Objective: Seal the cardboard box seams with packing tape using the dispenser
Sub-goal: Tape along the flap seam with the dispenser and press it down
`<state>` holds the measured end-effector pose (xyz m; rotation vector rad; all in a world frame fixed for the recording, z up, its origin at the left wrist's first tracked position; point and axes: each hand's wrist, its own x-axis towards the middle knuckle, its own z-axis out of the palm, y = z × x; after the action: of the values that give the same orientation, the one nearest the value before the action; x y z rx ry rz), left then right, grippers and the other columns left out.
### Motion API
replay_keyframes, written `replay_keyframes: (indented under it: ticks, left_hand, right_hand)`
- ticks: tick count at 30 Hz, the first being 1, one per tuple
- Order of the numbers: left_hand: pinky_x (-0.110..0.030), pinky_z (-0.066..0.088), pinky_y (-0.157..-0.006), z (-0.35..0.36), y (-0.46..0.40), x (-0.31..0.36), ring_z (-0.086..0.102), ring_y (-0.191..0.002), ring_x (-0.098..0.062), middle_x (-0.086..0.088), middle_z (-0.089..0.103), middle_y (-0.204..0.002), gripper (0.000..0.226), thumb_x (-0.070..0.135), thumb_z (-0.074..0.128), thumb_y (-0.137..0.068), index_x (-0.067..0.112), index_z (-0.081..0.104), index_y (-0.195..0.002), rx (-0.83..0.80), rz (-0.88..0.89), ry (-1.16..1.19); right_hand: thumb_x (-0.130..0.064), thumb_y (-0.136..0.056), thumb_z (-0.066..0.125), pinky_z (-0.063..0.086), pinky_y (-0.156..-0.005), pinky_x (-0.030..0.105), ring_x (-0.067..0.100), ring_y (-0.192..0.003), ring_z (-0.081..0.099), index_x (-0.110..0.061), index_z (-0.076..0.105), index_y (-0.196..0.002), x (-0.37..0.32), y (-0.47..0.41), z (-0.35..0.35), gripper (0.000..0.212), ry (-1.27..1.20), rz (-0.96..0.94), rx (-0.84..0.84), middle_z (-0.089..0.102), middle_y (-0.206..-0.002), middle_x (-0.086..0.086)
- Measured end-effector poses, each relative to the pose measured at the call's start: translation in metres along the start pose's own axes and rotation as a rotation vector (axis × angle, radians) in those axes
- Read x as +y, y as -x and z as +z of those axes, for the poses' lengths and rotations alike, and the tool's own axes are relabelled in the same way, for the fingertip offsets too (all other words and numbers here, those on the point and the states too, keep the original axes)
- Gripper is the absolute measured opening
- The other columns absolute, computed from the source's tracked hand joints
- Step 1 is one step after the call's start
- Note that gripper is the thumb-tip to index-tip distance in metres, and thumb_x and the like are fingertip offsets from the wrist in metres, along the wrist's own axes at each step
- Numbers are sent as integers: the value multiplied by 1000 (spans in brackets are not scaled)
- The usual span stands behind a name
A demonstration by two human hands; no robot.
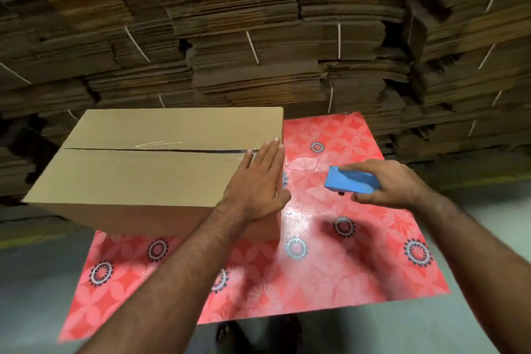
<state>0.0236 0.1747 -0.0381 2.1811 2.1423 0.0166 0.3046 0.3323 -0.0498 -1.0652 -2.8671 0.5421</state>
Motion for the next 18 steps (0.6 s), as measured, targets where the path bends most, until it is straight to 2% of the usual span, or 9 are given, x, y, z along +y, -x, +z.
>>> replay_keyframes:
  ticks: [2,5,7,9,12,14,16,18]
  left_hand:
    - [-46,2,-125,-3,2,2,-7,-155,-18,-6,-9,-168,93,53,16,-79,10,1,-160,-13,-18,-23]
    - [-43,4,-125,-10,4,9,2,-155,-22,-9,1,-168,95,50,11,-74,8,9,-160,-17,-35,-67]
    - [-45,8,-125,-9,3,14,13,-154,-27,-15,14,-166,94,47,17,-75,2,20,-157,2,-28,-113]
    - [-48,13,-124,-10,0,17,19,-152,-31,-21,24,-162,91,46,27,-76,-2,27,-154,23,-11,-220]
    - [-49,12,-122,-24,-6,23,27,-144,-36,-25,38,-153,87,53,39,-83,-4,36,-149,-40,-2,-489]
    - [-52,4,-121,-30,-11,30,21,-145,-38,-24,36,-155,86,59,36,-89,-2,36,-150,-141,-8,-639]
    - [-55,-4,-121,-33,-15,37,11,-150,-39,-23,28,-160,82,60,32,-93,3,34,-152,-263,-18,-682]
    - [-55,-6,-121,-35,-15,43,11,-152,-37,-20,30,-160,78,60,32,-94,7,39,-151,-325,0,-675]
  right_hand:
    - [-66,-67,67,45,-89,24,13,-111,64,-44,59,-134,-23,-10,-2,71,-174,-17,137,68,-126,-10]
    - [-50,-71,83,37,-88,4,2,-108,59,-44,61,-132,-55,-26,-14,65,-447,30,340,65,-125,-16]
    - [-40,-75,87,34,-86,-1,-4,-111,55,-42,61,-132,-78,-41,-26,63,-517,9,385,62,-129,-19]
    - [-38,-76,86,33,-82,-3,-6,-111,52,-41,62,-132,-105,-59,-36,61,-508,-35,379,60,-129,-22]
    - [-38,-73,84,36,-76,5,0,-104,54,-43,65,-126,-134,-85,-51,56,-458,7,355,61,-116,-24]
    - [-41,-69,83,38,-77,13,5,-104,57,-43,67,-121,-141,-97,-58,55,-430,44,347,63,-111,-22]
    - [-40,-68,84,37,-75,11,8,-102,59,-42,67,-121,-141,-100,-62,55,-443,86,373,66,-110,-16]
    - [-38,-69,86,40,-77,16,11,-103,59,-40,68,-121,-139,-100,-64,55,-514,139,419,67,-111,-11]
